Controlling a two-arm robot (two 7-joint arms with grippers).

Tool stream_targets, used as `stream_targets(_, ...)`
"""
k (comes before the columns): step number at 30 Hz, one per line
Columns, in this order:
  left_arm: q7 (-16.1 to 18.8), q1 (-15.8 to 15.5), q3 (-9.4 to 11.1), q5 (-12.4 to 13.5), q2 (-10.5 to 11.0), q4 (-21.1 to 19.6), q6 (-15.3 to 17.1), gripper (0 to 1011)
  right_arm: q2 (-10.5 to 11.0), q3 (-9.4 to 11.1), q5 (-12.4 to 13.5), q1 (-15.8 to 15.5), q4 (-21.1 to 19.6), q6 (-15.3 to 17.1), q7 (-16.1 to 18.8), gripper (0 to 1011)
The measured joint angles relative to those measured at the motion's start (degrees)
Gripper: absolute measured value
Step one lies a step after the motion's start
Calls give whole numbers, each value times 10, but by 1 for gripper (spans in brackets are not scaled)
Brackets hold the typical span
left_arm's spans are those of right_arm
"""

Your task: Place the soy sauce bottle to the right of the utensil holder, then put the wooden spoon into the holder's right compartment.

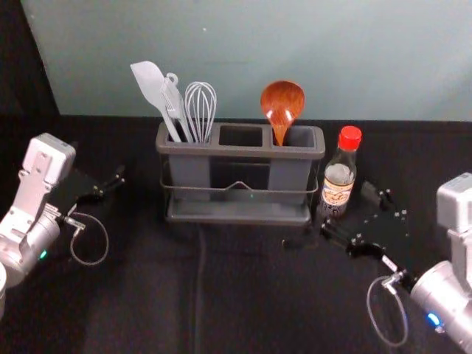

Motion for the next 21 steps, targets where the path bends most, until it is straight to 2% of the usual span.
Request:
stream_targets(10, 0, 0, 0, 0, 0, 0, 0, 1005, -32, -9, -31, -5, 50, -34, -9, 1002)
stream_targets(21, 0, 0, 0, 0, 0, 0, 0, 1005, -55, 8, -48, -6, 80, -49, -16, 1002)
